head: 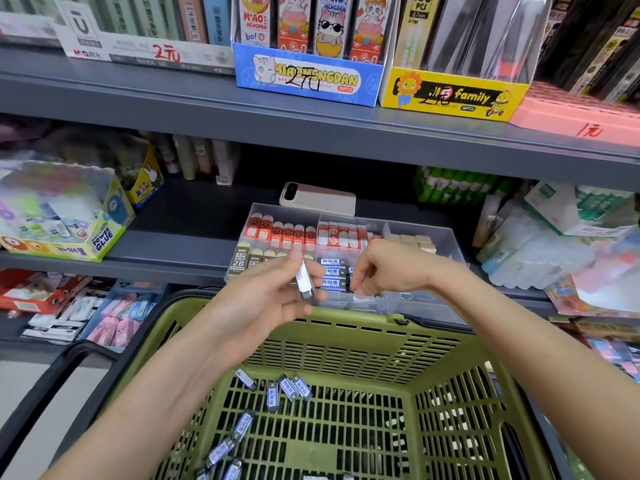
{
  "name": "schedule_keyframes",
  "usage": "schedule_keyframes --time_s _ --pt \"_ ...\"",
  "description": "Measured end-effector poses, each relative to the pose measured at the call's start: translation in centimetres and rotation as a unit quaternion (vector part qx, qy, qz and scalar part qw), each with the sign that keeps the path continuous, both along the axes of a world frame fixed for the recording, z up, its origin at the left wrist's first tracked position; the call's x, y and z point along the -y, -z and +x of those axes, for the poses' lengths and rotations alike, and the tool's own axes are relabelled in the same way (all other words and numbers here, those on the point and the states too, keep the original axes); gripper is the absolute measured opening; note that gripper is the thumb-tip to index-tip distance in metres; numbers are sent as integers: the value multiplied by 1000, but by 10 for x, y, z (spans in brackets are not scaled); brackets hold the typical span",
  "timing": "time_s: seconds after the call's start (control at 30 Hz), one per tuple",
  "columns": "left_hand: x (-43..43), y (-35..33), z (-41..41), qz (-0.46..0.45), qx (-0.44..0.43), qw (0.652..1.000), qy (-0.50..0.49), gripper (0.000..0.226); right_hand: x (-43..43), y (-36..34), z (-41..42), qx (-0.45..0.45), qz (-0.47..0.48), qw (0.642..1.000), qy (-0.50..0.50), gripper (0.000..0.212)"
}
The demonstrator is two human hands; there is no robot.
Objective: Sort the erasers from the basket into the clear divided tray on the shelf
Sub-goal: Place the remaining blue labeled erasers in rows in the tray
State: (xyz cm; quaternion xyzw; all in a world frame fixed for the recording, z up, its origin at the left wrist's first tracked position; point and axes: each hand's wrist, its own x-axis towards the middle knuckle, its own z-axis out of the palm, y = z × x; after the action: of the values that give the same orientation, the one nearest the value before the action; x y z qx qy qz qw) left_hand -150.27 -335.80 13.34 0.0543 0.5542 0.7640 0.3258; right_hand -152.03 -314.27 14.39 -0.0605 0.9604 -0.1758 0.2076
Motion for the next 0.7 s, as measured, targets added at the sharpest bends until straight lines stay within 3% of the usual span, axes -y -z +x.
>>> schedule_keyframes --time_s 0.1,0.23,0.3,0.33,0.4,0.5,0.7 --pt "0 0 0 -49 -62 997 1 36 1 2 0 -12 -2 1000 -2 9" --pt "-5 0 -3 -14 -60 998 -7 34 0 2 1 -54 66 996 -35 9" --pt "-8 -1 -3 -3 -57 998 -22 34 -3 -2 4 -89 56 994 -23 12" --pt "-10 -1 -3 -7 -67 997 -29 36 -4 -5 7 -116 27 993 2 18" --pt "-12 -1 -3 -32 -103 993 -43 38 -6 -14 15 -124 -128 980 83 30" --pt "-22 -2 -1 -71 -185 978 -61 33 -6 -27 32 2 -371 915 157 33" --pt "-56 -4 0 -69 -326 942 -38 34 -16 -24 41 33 -514 816 263 15"
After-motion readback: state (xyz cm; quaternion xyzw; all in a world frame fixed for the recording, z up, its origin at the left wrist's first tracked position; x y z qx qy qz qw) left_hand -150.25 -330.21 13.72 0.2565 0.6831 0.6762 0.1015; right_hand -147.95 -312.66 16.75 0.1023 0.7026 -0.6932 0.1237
